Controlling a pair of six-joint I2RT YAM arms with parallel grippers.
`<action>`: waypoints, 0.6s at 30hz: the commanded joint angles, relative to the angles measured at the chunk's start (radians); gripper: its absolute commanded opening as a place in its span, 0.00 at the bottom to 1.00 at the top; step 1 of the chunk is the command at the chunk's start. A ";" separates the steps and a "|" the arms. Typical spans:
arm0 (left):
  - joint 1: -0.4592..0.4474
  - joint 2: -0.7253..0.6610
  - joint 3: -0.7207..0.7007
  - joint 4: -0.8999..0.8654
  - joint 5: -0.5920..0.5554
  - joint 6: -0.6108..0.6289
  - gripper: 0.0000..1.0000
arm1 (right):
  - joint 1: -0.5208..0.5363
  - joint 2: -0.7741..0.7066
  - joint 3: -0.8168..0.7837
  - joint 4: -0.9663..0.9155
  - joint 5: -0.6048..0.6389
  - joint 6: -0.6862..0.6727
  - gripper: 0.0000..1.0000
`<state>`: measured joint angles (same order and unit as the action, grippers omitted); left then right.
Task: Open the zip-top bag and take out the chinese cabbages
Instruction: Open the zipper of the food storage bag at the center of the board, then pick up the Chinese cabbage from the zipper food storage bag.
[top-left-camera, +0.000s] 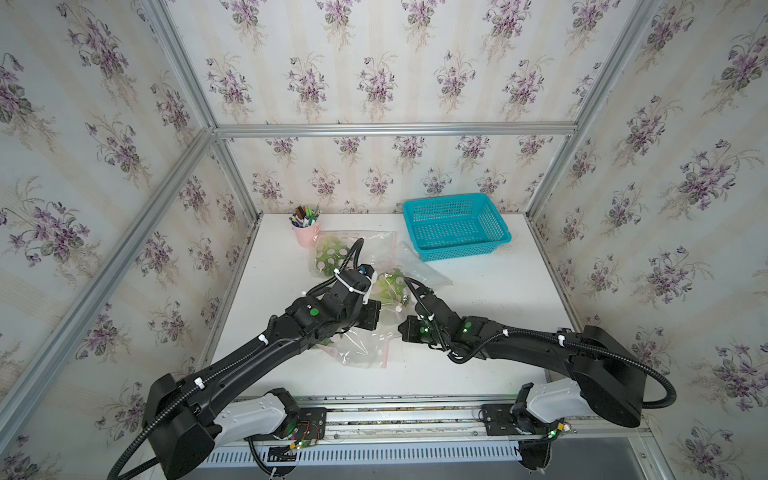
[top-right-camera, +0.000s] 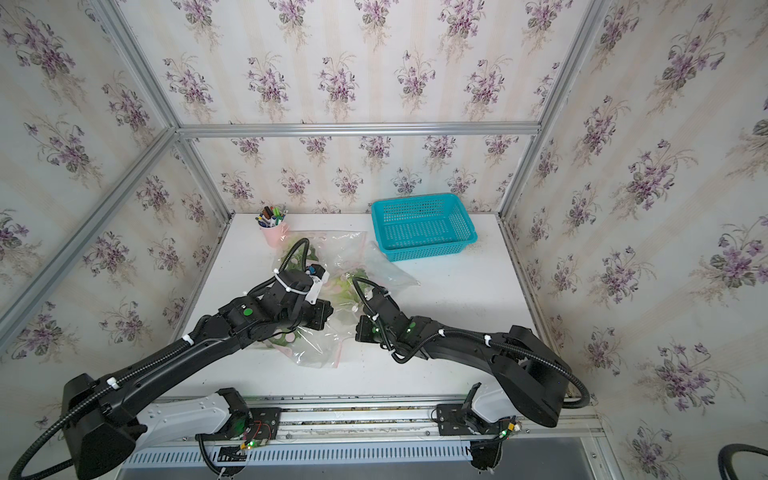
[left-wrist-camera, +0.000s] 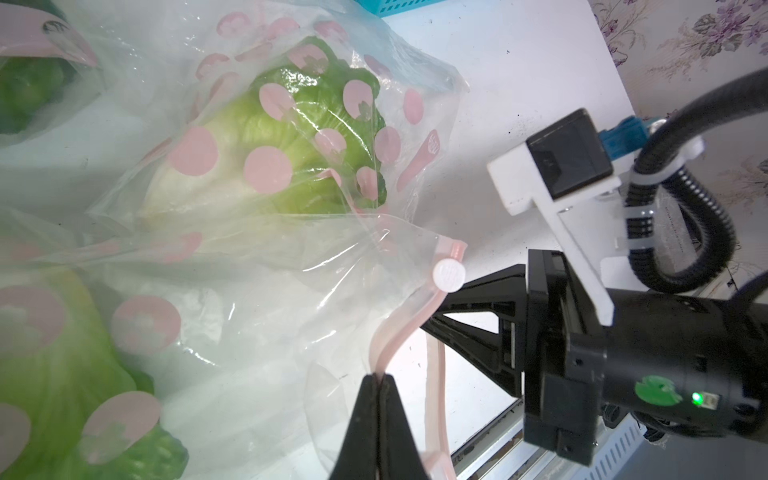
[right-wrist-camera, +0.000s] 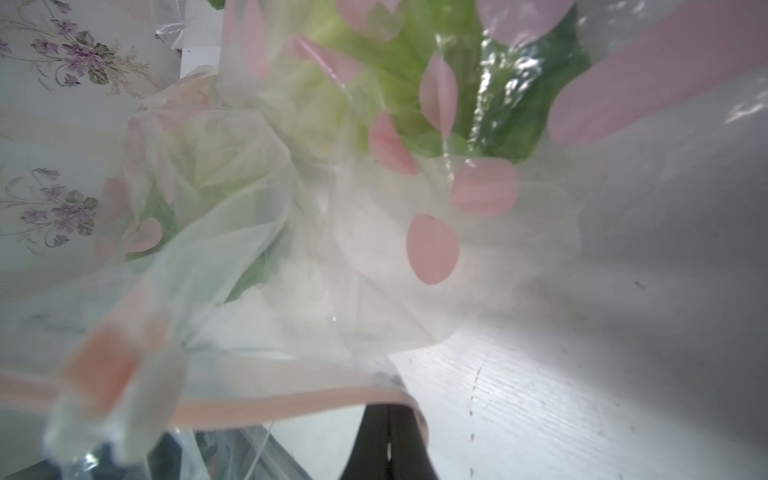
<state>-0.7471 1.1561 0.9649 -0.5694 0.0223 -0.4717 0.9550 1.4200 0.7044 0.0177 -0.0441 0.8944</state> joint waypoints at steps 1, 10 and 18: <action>0.000 -0.009 0.019 -0.015 -0.006 0.022 0.00 | -0.020 -0.011 -0.018 -0.023 0.044 -0.017 0.00; 0.000 0.012 0.038 -0.038 0.045 0.043 0.00 | -0.088 -0.080 -0.067 -0.021 0.036 -0.085 0.00; 0.000 0.048 0.044 -0.035 0.044 0.024 0.00 | -0.084 -0.171 -0.032 -0.006 -0.077 -0.084 0.01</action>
<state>-0.7479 1.2026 0.9997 -0.5995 0.0658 -0.4370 0.8688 1.2919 0.6537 -0.0067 -0.0803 0.8120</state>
